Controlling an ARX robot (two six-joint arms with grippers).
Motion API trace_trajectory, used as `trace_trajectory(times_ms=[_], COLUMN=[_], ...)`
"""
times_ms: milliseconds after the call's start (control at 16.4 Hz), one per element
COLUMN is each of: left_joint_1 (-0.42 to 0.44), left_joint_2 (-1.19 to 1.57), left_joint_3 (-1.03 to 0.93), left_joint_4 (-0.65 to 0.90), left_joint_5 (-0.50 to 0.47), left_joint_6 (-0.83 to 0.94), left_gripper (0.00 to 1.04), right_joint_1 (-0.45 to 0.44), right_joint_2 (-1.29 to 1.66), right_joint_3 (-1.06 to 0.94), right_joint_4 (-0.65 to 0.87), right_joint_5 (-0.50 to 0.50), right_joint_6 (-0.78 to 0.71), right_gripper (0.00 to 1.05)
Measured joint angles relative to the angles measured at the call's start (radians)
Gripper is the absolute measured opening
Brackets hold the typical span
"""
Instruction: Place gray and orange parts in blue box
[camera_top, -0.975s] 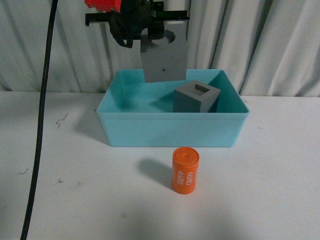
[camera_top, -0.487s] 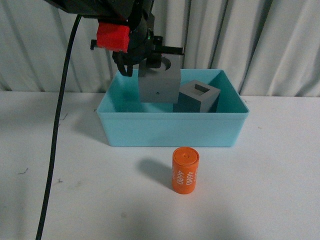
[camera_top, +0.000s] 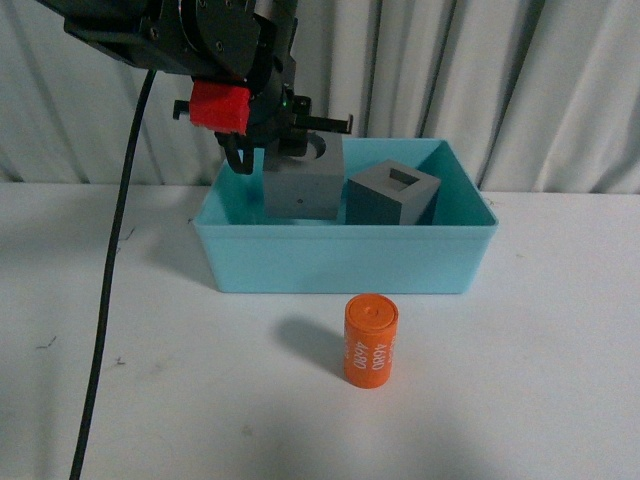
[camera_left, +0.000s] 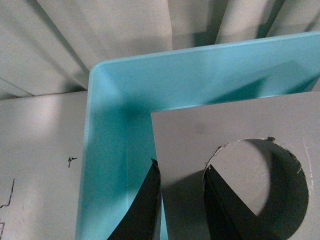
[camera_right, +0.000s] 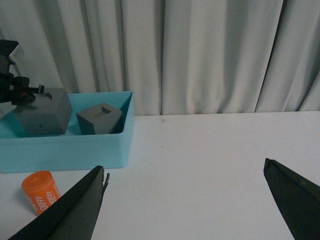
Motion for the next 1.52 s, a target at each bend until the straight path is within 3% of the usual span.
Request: trace_trajectory(times_ms=[1036, 1096, 1157, 1279, 1401, 1523], left_joint_1=[0.055, 0.055, 0.057, 0.058, 0.062, 0.071], left_joint_2=[0.074, 0.074, 0.074, 0.072, 0.000, -0.139], left_joint_3=[0.001, -0.004, -0.003, -0.003, -0.054, -0.167], left_joint_4=[0.078, 0.085, 0.074, 0.060, 0.067, 0.100], left_joint_5=[-0.020, -0.016, -0.011, -0.006, 0.035, 0.098], left_joint_6=[0.130, 0.135, 0.129, 0.103, 0.013, -0.098], left_gripper=[0.18, 0.32, 0.65, 0.79, 1.00, 0.98], right_joint_1=[0.000, 0.000, 0.000, 0.000, 0.000, 0.000], right_joint_2=[0.000, 0.000, 0.000, 0.000, 0.000, 0.000], right_joint_3=[0.000, 0.000, 0.000, 0.000, 0.000, 0.000], right_joint_4=[0.000, 0.000, 0.000, 0.000, 0.000, 0.000], right_joint_5=[0.000, 0.000, 0.000, 0.000, 0.000, 0.000], right_joint_6=[0.000, 0.000, 0.000, 0.000, 0.000, 0.000], right_gripper=[0.98, 0.98, 0.98, 0.98, 0.98, 0.98])
